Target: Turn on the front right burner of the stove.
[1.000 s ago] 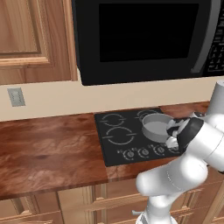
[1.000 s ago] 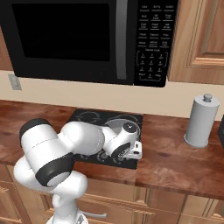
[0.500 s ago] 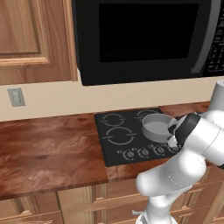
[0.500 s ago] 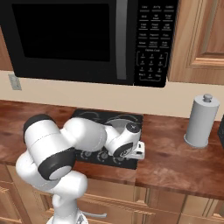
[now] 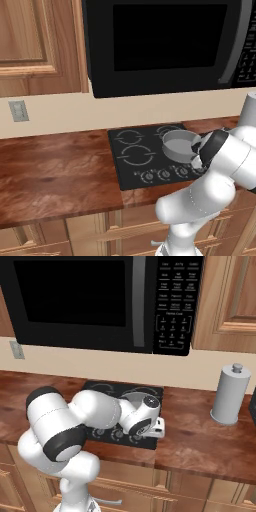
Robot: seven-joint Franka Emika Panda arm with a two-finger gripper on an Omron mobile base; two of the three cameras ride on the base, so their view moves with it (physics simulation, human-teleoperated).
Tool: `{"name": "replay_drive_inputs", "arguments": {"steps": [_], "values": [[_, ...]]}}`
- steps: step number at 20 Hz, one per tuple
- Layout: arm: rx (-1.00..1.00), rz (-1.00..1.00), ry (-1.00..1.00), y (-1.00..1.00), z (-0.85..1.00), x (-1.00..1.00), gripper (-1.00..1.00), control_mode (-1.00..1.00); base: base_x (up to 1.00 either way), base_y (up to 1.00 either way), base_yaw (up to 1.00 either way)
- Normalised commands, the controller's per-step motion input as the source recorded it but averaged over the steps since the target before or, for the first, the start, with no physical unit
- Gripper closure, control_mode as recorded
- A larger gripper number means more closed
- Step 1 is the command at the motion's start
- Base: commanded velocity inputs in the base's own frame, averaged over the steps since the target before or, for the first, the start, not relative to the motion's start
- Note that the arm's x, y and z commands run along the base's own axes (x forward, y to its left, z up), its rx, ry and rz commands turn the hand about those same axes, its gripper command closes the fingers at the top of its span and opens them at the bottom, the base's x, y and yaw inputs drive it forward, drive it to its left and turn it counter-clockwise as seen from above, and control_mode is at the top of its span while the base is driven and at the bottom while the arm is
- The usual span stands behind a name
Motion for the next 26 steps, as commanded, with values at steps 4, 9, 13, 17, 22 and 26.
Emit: {"name": "replay_drive_inputs", "arguments": {"steps": [4,9,13,17,22,26], "values": [[-0.03,0.17,-0.01,0.26,-0.29,0.0,1.0,-1.0,0.0,0.0,0.0],[-0.04,0.33,0.02,0.21,-0.23,0.0,1.0,-1.0,0.0,0.0,0.0],[-0.03,0.37,0.01,0.07,-0.2,0.0,1.0,-1.0,0.0,0.0,0.0],[0.0,0.35,-0.07,0.0,-0.28,0.0,1.0,-1.0,0.0,0.0,0.0],[0.0,0.34,-0.16,0.0,-0.34,-0.01,1.0,-1.0,0.0,0.0,0.0],[-0.02,0.26,-0.12,0.01,-0.32,-0.14,1.0,-1.0,0.0,0.0,0.0]]}}
